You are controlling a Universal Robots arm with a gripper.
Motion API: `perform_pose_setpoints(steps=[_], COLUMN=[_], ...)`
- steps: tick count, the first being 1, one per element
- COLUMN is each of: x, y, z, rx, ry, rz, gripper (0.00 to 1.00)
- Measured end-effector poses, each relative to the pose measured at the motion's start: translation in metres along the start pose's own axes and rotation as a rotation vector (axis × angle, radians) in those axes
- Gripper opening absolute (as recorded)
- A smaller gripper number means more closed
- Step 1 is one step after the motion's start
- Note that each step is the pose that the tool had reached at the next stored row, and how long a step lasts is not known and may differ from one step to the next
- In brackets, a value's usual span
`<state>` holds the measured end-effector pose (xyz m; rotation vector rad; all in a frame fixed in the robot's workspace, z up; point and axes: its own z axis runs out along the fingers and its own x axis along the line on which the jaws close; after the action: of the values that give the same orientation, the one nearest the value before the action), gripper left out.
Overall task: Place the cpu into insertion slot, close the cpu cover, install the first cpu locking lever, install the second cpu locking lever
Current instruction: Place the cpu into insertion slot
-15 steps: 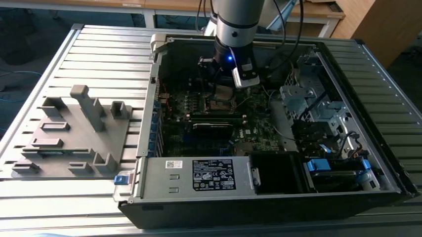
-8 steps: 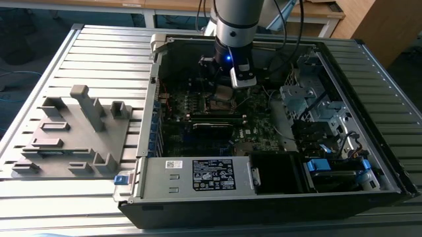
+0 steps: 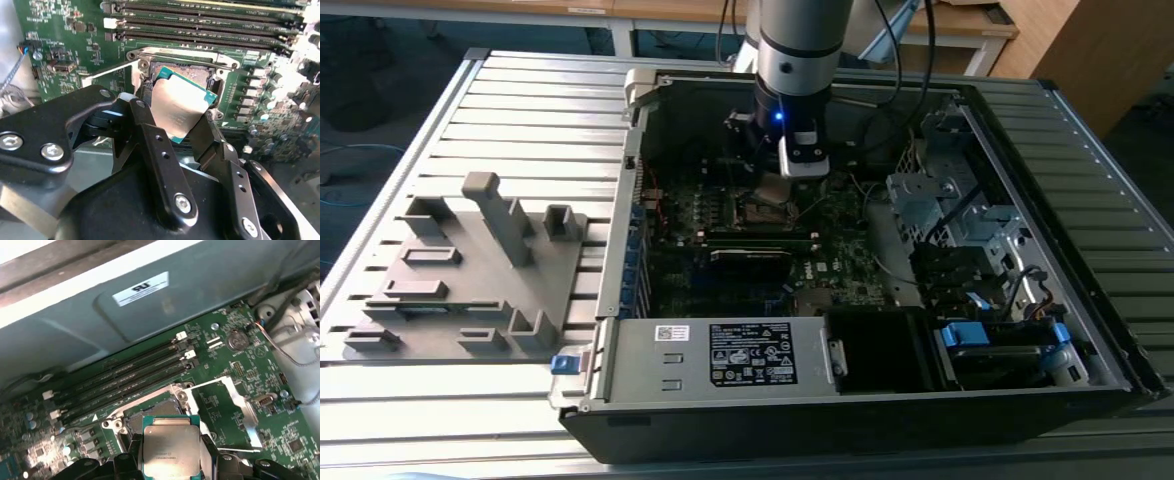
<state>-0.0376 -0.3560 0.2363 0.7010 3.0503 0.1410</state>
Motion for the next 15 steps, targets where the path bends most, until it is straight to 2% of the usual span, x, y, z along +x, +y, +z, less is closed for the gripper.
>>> perform_pose_setpoints(steps=[8,15], x=[0.0002,0.0002], y=[-0.0001,-0.0001], z=[0.0001,0.0001], rx=[-0.0013,-0.0013], ry=[-0.0092,-0.0097], rz=[0.102,0.107], gripper=[0.54,0.54])
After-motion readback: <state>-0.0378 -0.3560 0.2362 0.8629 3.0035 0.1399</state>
